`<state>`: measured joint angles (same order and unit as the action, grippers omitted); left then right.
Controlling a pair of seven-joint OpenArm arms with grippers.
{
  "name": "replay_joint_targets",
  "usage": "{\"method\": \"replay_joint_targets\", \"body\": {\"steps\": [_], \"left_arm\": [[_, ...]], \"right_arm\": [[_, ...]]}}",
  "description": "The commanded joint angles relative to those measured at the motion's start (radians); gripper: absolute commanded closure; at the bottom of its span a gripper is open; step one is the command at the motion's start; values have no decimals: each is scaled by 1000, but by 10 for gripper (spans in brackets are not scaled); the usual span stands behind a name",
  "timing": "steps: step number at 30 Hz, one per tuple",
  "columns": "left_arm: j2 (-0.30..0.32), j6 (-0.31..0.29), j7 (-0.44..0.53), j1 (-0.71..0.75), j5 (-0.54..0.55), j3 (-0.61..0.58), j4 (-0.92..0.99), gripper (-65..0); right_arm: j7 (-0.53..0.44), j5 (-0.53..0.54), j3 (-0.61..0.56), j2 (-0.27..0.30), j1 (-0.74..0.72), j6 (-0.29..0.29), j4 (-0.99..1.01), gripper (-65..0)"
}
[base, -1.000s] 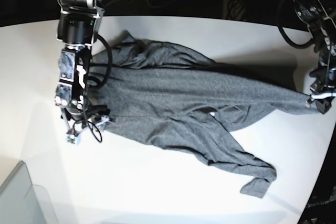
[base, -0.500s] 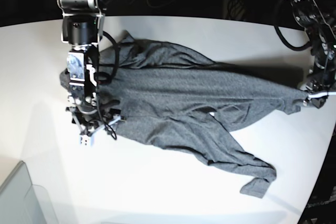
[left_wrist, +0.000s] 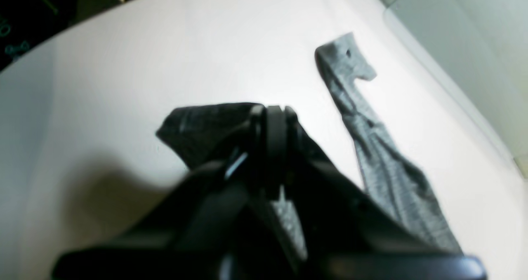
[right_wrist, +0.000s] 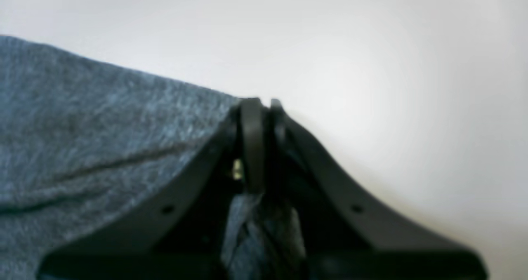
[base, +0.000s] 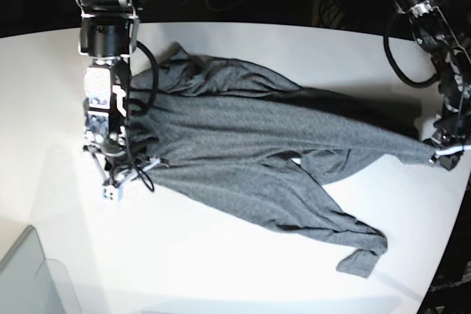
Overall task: Layout the t-shirt on the table in an organized manner, then fold the t-shirt properly
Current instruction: 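Lower the shirt flat with both grippers, spreading it between them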
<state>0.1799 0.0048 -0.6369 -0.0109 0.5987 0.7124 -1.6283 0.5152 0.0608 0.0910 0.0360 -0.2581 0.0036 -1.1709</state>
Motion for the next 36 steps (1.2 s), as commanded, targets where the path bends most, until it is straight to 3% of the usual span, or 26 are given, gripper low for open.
{"method": "replay_joint_targets", "body": {"steps": [1, 8, 15, 19, 24, 27, 29, 31, 34, 36], "left_arm": [[17, -7, 22, -37, 11, 2, -20, -1], [62, -4, 27, -189, 10, -104, 6, -1], [106, -1, 38, -409, 10, -264, 233, -1], [108, -1, 144, -521, 10, -357, 434, -1], [106, -2, 338, -616, 10, -506, 687, -5], [102, -6, 400, -677, 13, -587, 819, -10], [99, -7, 415, -723, 17, -629, 896, -63], [97, -2, 412, -766, 19, -650, 966, -178], [97, -2, 412, -775, 20, -652, 986, -307], [100, -7, 411, -754, 20, -650, 965, -323]], "right_arm": [[-31, 4, 2, 6, -33, 3, -62, 0], [-31, 4, 2, 11, -97, 3, -228, 0], [-37, 4, 63, 38, -304, 2, -56, 0], [-57, 4, 137, 46, -473, 2, 164, 0], [-214, 1, 161, 84, -605, 2, 466, 0], [-295, -2, 161, 104, -648, 2, 572, 0], [-303, -2, 161, 115, -657, 2, 590, 0], [-300, -2, 161, 120, -659, 2, 590, -15], [-298, -2, 161, 120, -648, 0, 590, -108], [-266, 1, 163, 129, -613, 0, 586, -193]]}}
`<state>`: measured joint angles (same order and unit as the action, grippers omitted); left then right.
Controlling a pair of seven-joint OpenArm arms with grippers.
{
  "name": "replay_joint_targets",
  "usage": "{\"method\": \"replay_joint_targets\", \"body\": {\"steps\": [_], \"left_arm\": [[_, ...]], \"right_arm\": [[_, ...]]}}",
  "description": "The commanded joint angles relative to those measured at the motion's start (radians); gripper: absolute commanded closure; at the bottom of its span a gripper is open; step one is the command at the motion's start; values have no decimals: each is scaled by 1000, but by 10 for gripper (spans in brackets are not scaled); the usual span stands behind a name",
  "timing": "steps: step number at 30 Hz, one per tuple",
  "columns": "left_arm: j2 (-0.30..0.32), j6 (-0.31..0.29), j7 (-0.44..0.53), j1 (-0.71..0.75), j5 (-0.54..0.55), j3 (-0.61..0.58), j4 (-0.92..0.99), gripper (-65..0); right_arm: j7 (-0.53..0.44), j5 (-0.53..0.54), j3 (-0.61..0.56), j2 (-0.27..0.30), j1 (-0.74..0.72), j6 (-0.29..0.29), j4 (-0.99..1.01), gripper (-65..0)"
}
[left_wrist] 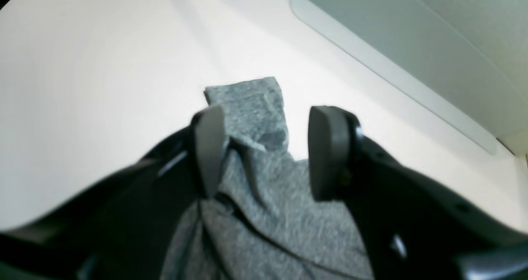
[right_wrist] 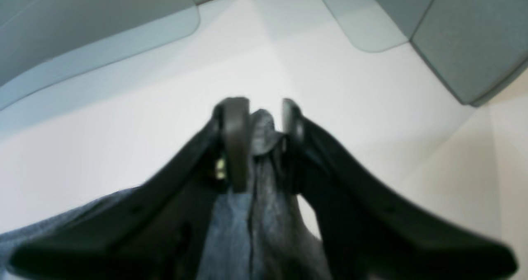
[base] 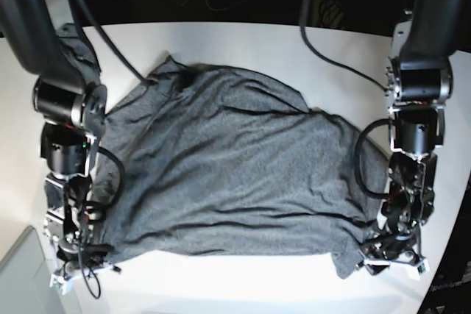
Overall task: Layout the t-shirt on the table in an organized manner, then fold the t-shirt properly
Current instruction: 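Lower the shirt flat with both grippers, spreading it between them, then release the shirt and raise both grippers, regrasping the shirt corners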
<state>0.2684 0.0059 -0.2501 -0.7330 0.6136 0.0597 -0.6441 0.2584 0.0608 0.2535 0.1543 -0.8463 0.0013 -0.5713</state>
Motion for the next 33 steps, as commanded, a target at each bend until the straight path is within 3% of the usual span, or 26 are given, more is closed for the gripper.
{"method": "replay_joint_targets", "body": {"steps": [1, 6, 10, 15, 26, 30, 33], "left_arm": [[15, -8, 24, -17, 6, 2, -38, -324], [70, -2, -82, 178, 7, 7, -302, -324], [65, -2, -91, 424, 6, 153, -497, -324], [-21, -10, -93, 576, -4, 338, -507, -325], [-76, -11, -94, 530, -4, 340, -349, -325], [-68, -11, -94, 530, -4, 248, -325, -320], [-65, -11, -94, 536, -4, 183, -328, -254]], "right_arm": [[11, 4, 0, 21, -12, 3, -16, -229], [146, 6, 4, 23, 144, 3, -237, -369], [167, 6, 4, -20, 353, 3, -563, -381], [172, 4, 4, -71, 577, 3, -860, -380], [172, 4, -3, -143, 812, 3, -1022, -380], [172, 4, -3, -146, 853, 4, -1062, -379], [172, 4, -3, -146, 892, 4, -1100, -378]]}}
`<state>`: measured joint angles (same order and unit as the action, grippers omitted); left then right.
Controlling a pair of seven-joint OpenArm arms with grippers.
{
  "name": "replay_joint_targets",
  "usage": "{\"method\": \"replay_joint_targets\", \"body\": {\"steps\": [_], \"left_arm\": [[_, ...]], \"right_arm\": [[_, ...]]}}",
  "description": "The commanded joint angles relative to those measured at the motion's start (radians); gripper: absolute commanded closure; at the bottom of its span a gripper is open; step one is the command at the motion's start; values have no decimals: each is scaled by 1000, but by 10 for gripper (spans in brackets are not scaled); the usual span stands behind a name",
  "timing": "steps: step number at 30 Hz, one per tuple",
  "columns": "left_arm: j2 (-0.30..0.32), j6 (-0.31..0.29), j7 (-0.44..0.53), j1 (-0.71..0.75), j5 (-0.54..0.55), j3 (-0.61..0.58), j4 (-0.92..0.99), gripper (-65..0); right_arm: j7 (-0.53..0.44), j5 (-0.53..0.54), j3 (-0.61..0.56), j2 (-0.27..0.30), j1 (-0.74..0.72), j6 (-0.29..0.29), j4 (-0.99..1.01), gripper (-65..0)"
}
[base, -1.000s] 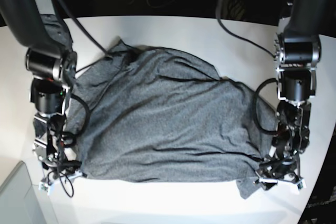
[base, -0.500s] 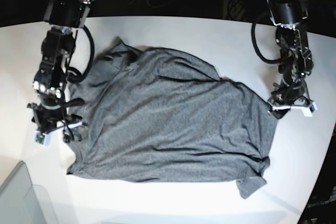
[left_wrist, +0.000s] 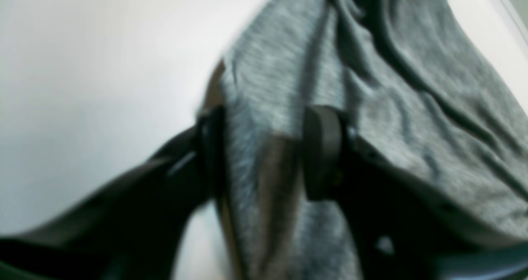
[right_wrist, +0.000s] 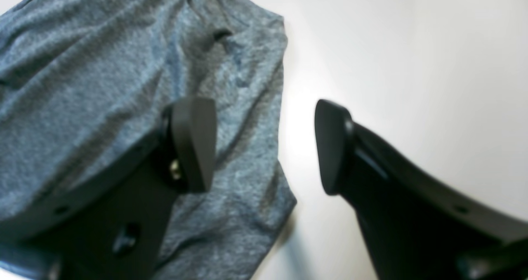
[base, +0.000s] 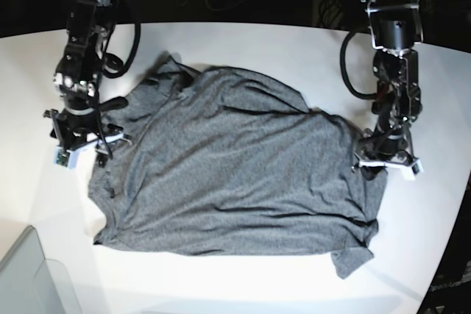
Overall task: Layout the t-shirt on the table in an organized manner, then fold the t-shirt properly
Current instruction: 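Release the shirt and raise both grippers, regrasping the shirt corners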
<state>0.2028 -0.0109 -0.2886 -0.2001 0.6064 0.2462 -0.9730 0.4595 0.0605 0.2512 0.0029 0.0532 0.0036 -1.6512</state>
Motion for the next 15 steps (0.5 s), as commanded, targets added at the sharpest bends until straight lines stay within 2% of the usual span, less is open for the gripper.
{"method": "replay_joint_targets", "body": {"steps": [1, 4, 7, 9, 15], "left_arm": [[2, 6, -56, 4, 4, -8, -1, -200], [2, 6, -64, 6, 10, -6, -10, 0], [4, 6, -65, 6, 11, -6, -40, -21], [24, 6, -70, 18, 13, -11, -110, 0], [67, 15, -162, 92, 4, -5, -456, -1]], "right_arm": [[-29, 5, 0, 4, 7, 2, -36, -378], [-29, 5, 0, -16, 53, 2, -63, -378], [-29, 5, -2, -36, 104, 2, -77, -378], [-31, 5, -2, -50, 126, 2, -77, -378], [-35, 5, -2, -57, 150, 2, -77, -377]]}}
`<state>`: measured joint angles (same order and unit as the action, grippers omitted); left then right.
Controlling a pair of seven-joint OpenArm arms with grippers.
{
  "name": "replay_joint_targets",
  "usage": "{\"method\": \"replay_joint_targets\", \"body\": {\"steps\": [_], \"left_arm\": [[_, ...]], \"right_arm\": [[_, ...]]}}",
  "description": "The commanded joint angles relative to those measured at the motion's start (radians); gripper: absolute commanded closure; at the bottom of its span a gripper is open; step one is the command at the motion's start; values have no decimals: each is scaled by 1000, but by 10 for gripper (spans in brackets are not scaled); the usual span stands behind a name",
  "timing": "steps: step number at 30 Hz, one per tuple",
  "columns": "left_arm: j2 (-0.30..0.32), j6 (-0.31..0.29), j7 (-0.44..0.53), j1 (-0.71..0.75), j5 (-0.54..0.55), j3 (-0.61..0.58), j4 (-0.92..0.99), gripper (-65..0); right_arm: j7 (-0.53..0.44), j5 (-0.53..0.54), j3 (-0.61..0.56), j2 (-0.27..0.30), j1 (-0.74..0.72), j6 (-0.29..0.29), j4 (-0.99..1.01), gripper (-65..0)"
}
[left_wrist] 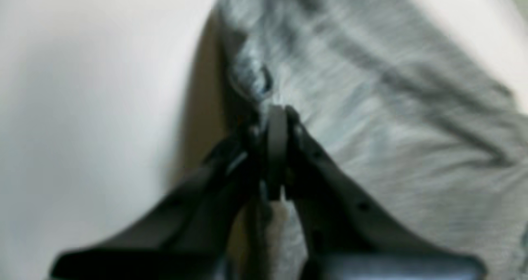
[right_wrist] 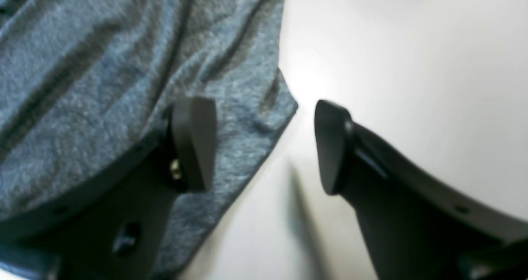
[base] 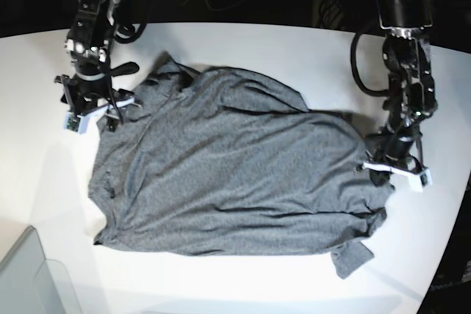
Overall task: Layout the t-shirt on the table in an organized manner, then fold the t-shirt properly
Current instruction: 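Release the shirt and raise both grippers, regrasping the shirt corners, then grasp the shirt hem corner with the left gripper and pull it outward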
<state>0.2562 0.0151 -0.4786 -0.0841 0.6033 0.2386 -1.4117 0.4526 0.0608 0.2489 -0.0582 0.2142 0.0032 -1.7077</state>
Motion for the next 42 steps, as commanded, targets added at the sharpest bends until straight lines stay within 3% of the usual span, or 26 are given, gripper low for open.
{"method": "replay_joint_targets", "body": {"steps": [1, 3, 6, 13, 16, 20, 23, 28, 34, 42], "left_arm": [[22, -11, 19, -12, 7, 3, -71, -1], [36, -10, 10, 0, 5, 3, -139, -1], [38, -8, 8, -26, -7, -6, -93, -4], [-47, -10, 8, -190, -259, -71, 116, -3], [-77, -10, -21, -191, -325, -72, 27, -2], [-85, -10, -136, -139, -379, -69, -111, -2], [-79, -10, -165, -69, -386, -48, -188, -2], [-80, -17, -167, 50, -385, 94, -311, -2], [-80, -19, -173, 96, -379, 219, -413, -2], [-85, -19, -165, -76, -385, 118, -222, -4]], "right_arm": [[-30, 4, 0, 4, -11, 2, -21, -377], [-28, 4, 0, 7, -12, 2, -21, -377], [-28, 4, 0, 7, -19, 2, -21, -377], [-30, 3, 0, 7, -26, 2, -21, -377], [-28, 0, 0, 8, -29, 2, -21, -377], [-30, 0, 0, 8, -43, 2, -21, -377], [-31, 0, 0, 8, -45, 2, -21, -377], [-31, 0, 0, 8, -55, 2, -19, -377], [-31, 0, 0, 8, -57, 2, -15, -377], [-27, 0, 0, 8, -68, 2, -13, -377]]}}
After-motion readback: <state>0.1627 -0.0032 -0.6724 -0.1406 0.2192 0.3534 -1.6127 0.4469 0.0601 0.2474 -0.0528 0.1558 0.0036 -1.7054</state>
